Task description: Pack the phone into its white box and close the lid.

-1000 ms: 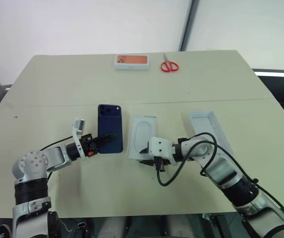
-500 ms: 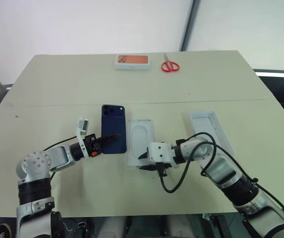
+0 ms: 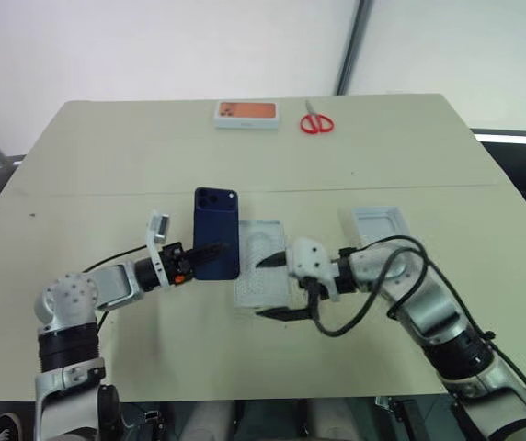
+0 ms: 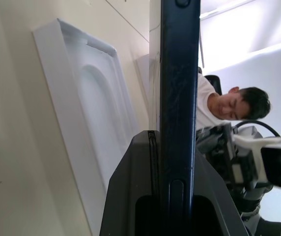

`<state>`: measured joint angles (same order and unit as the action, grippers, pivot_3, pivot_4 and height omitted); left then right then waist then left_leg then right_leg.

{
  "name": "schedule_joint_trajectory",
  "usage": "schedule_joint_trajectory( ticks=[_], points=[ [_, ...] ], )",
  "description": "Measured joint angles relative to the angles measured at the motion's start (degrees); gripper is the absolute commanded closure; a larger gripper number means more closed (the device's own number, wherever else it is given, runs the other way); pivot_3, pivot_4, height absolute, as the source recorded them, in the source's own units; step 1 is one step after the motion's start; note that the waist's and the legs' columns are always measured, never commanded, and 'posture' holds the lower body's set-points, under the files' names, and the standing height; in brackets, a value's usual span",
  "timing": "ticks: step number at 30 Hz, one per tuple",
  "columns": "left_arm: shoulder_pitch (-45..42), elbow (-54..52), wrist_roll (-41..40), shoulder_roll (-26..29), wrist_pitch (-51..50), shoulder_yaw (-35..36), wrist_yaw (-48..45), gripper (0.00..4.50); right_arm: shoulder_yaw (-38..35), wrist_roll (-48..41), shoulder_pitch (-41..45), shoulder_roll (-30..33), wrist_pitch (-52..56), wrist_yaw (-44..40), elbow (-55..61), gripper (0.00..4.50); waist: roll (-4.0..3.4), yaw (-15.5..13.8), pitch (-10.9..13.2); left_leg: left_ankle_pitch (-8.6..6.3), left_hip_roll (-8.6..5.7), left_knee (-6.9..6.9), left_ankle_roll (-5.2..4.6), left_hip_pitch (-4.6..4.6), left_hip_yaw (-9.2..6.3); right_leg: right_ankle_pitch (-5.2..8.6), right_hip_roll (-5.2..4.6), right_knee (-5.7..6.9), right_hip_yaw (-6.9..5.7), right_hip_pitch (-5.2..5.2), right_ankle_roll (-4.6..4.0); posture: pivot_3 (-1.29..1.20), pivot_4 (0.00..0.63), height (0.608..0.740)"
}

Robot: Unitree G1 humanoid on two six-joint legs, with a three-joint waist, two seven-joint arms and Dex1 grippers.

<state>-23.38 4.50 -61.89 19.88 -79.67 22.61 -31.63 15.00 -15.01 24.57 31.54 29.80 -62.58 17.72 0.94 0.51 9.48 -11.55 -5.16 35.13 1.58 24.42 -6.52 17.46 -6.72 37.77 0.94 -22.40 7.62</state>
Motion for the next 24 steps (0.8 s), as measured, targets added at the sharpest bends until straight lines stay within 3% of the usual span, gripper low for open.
schedule_joint_trajectory(
  ticks=[5, 10, 20, 24],
  points=[
    [-0.04, 0.01, -0.29, -1.77, -1.18, -0.43, 1.91, 4.50, -5.68, -2.79, -1.83, 2.42, 2.05, 1.69, 0.06, 0.02, 0.03, 0.30, 0.02, 0.00, 0.04, -0.04, 0.00, 0.00, 0.03, 0.00, 0.03, 0.00, 0.02, -0.05, 0.00, 0.00, 0.150, 0.740],
    [3.24, -1.42, -1.27, -5.91, -2.72, -1.33, 5.17, 4.50, -13.57, -5.37, -10.16, 5.75, 0.64, 2.63, 0.15, 0.02, 0.09, 0.11, 0.06, -0.06, -0.02, 0.03, -0.11, 0.03, 0.09, -0.01, -0.04, -0.16, 0.03, 0.06, 0.01, 0.00, 0.150, 0.740],
    [3.76, -3.15, -1.37, -10.41, -2.18, -1.62, 9.21, 4.50, -12.31, -4.81, -11.64, 5.68, -2.72, 4.44, 0.15, 0.02, 0.11, -0.09, 0.07, -0.05, 0.00, 0.06, -0.10, 0.01, 0.08, -0.01, -0.02, -0.17, 0.00, 0.11, 0.01, 0.00, 0.150, 0.740],
    [4.14, -4.22, -1.59, -11.17, -2.55, -2.34, 9.93, 2.73, -11.75, -4.81, -10.55, 5.60, -2.82, 5.07, 0.13, 0.00, 0.12, -0.11, 0.08, -0.06, -0.01, 0.07, -0.10, 0.01, 0.08, -0.01, -0.03, -0.17, -0.01, 0.12, 0.01, 0.00, 0.150, 0.740]
  ],
)
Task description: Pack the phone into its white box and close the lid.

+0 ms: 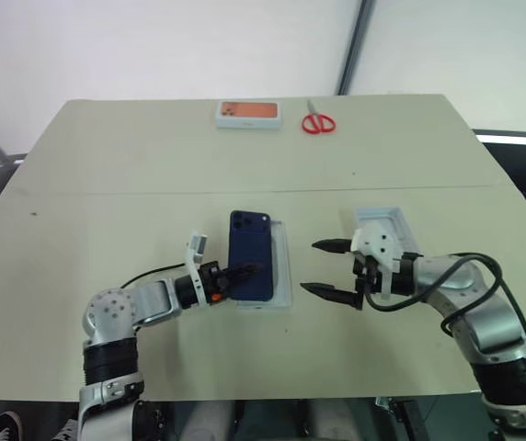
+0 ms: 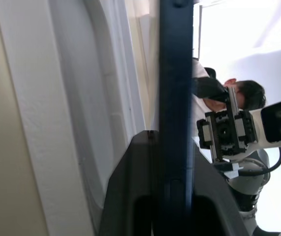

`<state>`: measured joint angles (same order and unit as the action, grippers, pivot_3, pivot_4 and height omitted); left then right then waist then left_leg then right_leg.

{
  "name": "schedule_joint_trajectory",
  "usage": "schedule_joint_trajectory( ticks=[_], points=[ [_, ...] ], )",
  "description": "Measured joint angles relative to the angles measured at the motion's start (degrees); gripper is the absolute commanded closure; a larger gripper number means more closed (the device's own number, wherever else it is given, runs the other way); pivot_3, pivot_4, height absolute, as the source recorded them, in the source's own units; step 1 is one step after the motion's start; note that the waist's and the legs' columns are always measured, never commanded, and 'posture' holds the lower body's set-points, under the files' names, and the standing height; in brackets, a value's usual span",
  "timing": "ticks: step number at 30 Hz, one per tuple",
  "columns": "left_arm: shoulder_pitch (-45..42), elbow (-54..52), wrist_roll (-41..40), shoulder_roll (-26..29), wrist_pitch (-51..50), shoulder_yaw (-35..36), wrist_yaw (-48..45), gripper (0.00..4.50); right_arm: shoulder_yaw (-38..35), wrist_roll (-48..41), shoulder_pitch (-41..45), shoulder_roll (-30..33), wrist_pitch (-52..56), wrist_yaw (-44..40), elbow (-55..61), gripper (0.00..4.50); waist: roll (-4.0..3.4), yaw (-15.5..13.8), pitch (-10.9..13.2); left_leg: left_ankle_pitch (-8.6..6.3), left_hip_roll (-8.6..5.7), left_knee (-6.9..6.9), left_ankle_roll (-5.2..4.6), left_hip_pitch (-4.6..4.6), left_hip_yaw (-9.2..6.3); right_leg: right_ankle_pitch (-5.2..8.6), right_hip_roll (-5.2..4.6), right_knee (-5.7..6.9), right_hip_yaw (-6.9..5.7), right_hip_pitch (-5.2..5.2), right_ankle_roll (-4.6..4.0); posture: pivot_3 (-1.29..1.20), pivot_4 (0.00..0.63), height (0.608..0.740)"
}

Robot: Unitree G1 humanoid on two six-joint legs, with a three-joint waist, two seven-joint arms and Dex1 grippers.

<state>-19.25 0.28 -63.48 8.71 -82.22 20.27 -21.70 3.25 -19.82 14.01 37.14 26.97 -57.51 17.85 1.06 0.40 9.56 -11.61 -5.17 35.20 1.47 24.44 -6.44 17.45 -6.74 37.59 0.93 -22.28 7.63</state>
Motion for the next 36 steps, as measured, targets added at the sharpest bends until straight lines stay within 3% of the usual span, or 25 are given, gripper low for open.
schedule_joint_trajectory(
  ticks=[5, 18, 24, 36],
  points=[
    [-0.25, -2.91, -2.27, -0.02, -0.07, -1.22, -0.26, 0.20, 0.84, 0.11, 0.36, 0.00, -0.42, 0.30, -0.07, 0.00, -0.01, 0.05, -0.01, 0.00, 0.01, -0.01, 0.00, -0.03, -0.01, 0.00, 0.01, 0.00, -0.01, 0.04, 0.00, 0.00, 0.150, 0.740],
    [-0.58, -7.26, -1.91, 7.00, 0.79, -7.27, -2.29, 0.20, 2.82, 1.10, 2.88, -0.65, -2.83, 1.10, -3.40, 0.00, -0.02, 0.20, -0.01, 0.00, 0.02, -0.04, 0.01, -0.04, -0.01, 0.00, 0.03, 0.00, 0.00, 0.02, -0.01, 0.00, 0.150, 0.740],
    [-0.75, -7.28, -1.78, 7.60, 1.85, -8.32, -2.89, 0.20, 3.73, 1.49, 3.27, -1.84, -3.44, 1.58, -3.82, 0.00, -0.02, 0.22, -0.01, 0.01, 0.03, -0.04, 0.01, -0.04, -0.01, 0.00, 0.03, 0.00, 0.00, 0.01, -0.01, 0.00, 0.150, 0.740],
    [-3.85, -7.21, -0.64, 14.00, 2.79, -9.88, -4.72, 0.20, 4.45, 2.11, 4.25, -1.90, -4.13, 2.04, -4.74, 0.00, -0.02, 0.22, -0.01, 0.01, 0.02, -0.05, 0.01, -0.03, -0.02, 0.00, 0.03, 0.00, 0.01, 0.00, -0.01, 0.00, 0.150, 0.740]
  ],
)
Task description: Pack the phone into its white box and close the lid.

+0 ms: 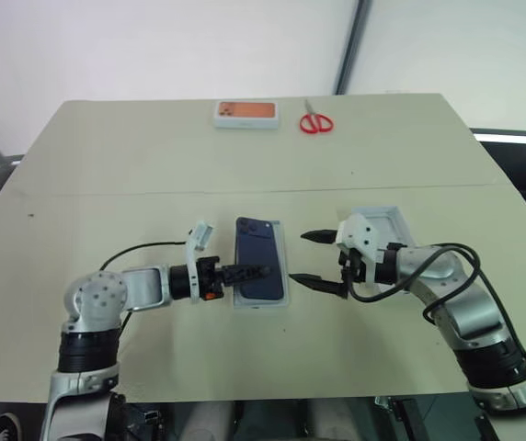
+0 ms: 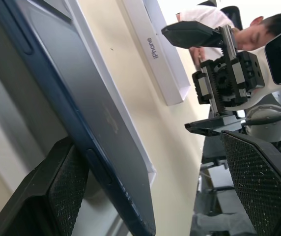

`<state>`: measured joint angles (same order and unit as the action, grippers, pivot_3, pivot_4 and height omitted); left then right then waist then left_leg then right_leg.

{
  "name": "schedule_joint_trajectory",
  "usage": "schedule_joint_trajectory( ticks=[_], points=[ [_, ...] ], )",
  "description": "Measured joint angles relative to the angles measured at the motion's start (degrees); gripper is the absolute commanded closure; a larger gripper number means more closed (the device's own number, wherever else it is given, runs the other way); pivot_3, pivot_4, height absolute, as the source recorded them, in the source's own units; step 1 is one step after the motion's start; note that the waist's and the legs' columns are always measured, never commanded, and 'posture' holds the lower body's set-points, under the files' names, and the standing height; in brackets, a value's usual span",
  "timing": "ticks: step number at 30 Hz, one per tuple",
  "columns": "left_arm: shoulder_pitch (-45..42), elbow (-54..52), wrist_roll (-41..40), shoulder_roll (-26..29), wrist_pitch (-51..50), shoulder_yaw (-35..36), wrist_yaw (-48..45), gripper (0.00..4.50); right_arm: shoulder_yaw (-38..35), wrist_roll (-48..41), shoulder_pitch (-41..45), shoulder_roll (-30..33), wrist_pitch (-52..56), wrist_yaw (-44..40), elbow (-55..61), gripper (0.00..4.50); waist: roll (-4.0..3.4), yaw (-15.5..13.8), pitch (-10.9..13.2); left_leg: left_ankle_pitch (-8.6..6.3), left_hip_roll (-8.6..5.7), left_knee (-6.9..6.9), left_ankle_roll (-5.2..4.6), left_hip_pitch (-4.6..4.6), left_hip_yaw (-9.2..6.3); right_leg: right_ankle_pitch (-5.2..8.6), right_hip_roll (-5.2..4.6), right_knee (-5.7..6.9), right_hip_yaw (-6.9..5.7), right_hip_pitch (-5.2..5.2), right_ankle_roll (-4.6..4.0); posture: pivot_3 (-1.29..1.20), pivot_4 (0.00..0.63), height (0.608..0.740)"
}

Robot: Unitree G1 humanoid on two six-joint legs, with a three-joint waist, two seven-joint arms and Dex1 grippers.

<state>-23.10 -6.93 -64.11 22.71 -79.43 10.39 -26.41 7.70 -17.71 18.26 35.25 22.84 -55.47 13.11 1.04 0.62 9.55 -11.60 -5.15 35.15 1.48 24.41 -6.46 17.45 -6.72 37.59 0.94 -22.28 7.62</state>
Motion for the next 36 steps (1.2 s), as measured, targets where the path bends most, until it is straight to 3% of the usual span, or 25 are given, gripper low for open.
schedule_joint_trajectory(
  ticks=[21, 23, 25, 27, 31, 32, 33, 36],
  points=[
    [-1.32, -0.29, 2.86, 8.81, 4.01, 0.67, -4.28, 0.20, 1.81, 1.19, 1.27, -1.01, -1.20, 0.02, -1.56, 0.00, 0.00, 0.04, 0.02, 0.00, 0.01, -0.02, 0.00, 0.00, 0.00, 0.00, 0.00, 0.00, 0.01, -0.03, 0.00, 0.00, 0.150, 0.740],
    [-1.28, -0.21, 4.19, 10.14, 5.15, 0.49, -5.36, 0.71, 1.84, 1.29, 1.35, -1.11, -1.31, 0.27, -1.98, 0.00, 0.00, 0.14, 0.02, 0.00, 0.02, -0.03, 0.00, 0.00, 0.00, 0.00, 0.01, 0.00, 0.01, -0.04, 0.00, 0.00, 0.150, 0.740],
    [-1.10, 0.59, 5.51, 11.80, 6.28, 0.51, -6.35, 1.41, 1.85, 1.20, 1.34, -1.11, -1.10, 0.28, -2.23, 0.55, -0.01, 0.13, 0.02, 0.00, 0.02, -0.03, 0.00, 0.00, 0.00, 0.00, 0.01, 0.00, 0.02, -0.04, 0.00, 0.00, 0.150, 0.740],
    [0.43, 1.53, 7.71, 14.15, 7.97, 0.08, -7.97, 2.44, 1.88, 1.36, 1.34, -0.97, -0.83, 0.35, -2.29, 1.35, -0.02, 0.21, 0.03, 0.00, 0.02, -0.05, 0.00, 0.00, 0.02, 0.00, 0.01, 0.00, 0.04, -0.05, 0.00, 0.00, 0.150, 0.740],
    [2.17, 2.38, 13.98, 16.48, 12.31, -2.73, -9.33, 4.49, 2.23, 4.26, 1.72, -0.67, -2.69, 1.41, -4.71, 3.48, -0.02, -0.12, 0.04, 0.00, -0.01, -0.02, 0.00, 0.00, 0.01, 0.00, -0.03, -0.01, 0.02, -0.04, -0.01, 0.00, 0.150, 0.740],
    [2.23, 2.48, 15.48, 16.30, 13.27, -3.70, -9.50, 4.50, 2.63, 5.16, 2.10, -0.72, -3.37, 1.77, -5.61, 4.11, -0.02, -0.24, 0.04, 0.00, -0.02, -0.01, 0.00, 0.00, 0.00, 0.00, -0.04, -0.01, 0.02, -0.04, -0.01, 0.00, 0.150, 0.740],
    [2.20, 2.54, 16.93, 15.59, 14.32, -4.89, -9.50, 4.50, 2.94, 5.78, 2.45, -0.92, -3.86, 2.00, -6.31, 4.44, -0.02, -0.31, 0.04, 0.00, -0.03, -0.01, 0.00, 0.00, 0.00, 0.00, -0.04, -0.03, 0.01, -0.04, -0.01, 0.00, 0.150, 0.740],
    [2.17, 2.99, 19.90, 13.10, 16.06, -8.54, -9.54, 4.50, 4.59, 8.32, 3.17, -1.37, -5.78, 2.49, -8.00, 4.44, -0.02, -0.17, 0.04, 0.00, -0.02, -0.03, 0.00, 0.01, 0.00, 0.00, -0.04, -0.03, 0.01, -0.02, -0.01, 0.00, 0.150, 0.740]
  ],
)
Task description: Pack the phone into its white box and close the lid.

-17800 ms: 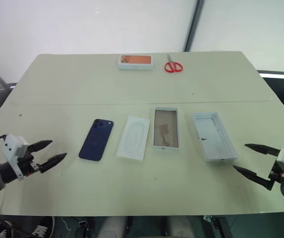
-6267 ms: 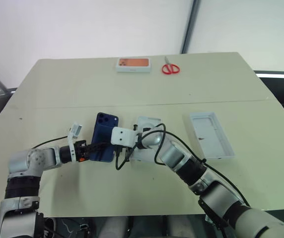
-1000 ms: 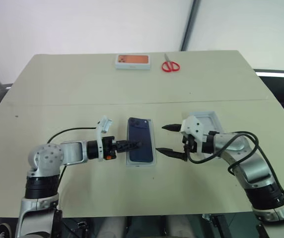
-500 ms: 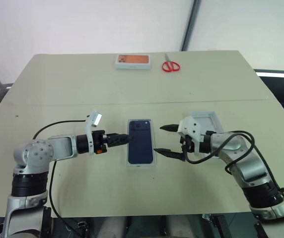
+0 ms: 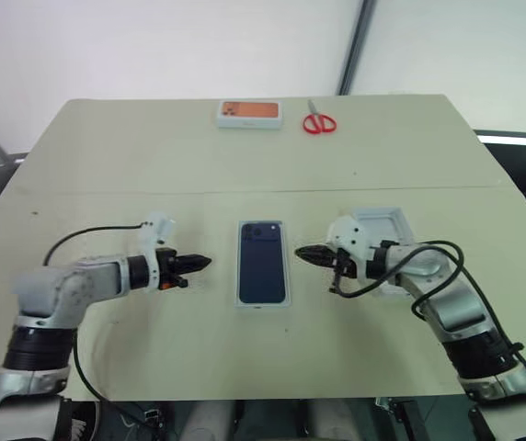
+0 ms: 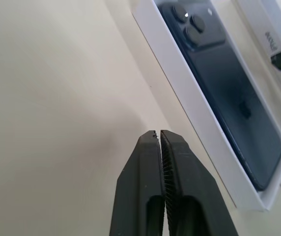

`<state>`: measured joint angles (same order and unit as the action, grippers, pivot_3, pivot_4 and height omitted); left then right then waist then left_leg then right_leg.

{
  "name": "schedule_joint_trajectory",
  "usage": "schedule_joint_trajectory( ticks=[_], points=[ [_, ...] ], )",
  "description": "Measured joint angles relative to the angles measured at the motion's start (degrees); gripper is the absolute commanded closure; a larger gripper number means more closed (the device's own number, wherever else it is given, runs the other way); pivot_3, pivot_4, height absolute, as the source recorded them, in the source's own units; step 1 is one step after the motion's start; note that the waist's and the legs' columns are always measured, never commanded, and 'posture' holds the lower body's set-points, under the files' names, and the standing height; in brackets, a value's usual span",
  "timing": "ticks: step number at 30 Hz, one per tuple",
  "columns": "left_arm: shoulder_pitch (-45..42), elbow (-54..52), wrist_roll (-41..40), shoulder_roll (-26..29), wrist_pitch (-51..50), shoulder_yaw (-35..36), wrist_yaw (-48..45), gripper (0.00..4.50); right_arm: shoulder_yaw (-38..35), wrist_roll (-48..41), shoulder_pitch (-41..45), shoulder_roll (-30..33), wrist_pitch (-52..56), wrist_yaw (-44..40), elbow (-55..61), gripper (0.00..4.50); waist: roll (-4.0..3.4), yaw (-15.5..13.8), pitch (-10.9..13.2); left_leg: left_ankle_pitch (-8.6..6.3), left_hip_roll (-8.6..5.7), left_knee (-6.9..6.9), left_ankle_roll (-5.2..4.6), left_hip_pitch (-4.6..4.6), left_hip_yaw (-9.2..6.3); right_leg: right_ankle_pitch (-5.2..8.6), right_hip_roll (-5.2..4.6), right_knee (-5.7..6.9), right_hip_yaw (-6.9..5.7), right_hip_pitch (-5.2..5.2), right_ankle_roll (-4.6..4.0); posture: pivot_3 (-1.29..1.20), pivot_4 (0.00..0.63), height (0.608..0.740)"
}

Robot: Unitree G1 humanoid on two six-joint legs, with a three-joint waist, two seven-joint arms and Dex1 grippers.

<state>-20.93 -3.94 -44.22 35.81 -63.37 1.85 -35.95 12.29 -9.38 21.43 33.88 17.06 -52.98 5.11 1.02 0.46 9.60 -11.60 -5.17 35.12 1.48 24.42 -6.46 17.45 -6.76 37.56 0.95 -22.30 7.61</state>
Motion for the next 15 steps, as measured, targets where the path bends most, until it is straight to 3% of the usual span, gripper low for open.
schedule_joint_trajectory(
  ticks=[5, 15],
  points=[
    [-1.47, -1.22, 4.70, -2.55, 2.68, -4.40, -0.14, 4.50, 3.18, 5.36, -0.08, 0.08, -3.64, 1.02, -3.88, 4.44, -0.06, -0.01, -0.04, 0.01, 0.00, 0.03, 0.01, -0.02, 0.00, 0.00, 0.02, 0.01, -0.02, 0.06, 0.01, 0.00, 0.150, 0.740],
    [-4.43, -0.65, 8.75, -8.78, 3.02, -8.05, -0.85, 4.50, 2.56, 5.88, -1.17, 1.19, -4.23, -0.30, -3.21, 4.44, -0.06, -1.05, -0.04, 0.01, -0.06, 0.13, -0.01, -0.02, -0.04, -0.01, 0.01, 0.01, -0.06, 0.12, 0.02, 0.00, 0.150, 0.740]
  ],
)
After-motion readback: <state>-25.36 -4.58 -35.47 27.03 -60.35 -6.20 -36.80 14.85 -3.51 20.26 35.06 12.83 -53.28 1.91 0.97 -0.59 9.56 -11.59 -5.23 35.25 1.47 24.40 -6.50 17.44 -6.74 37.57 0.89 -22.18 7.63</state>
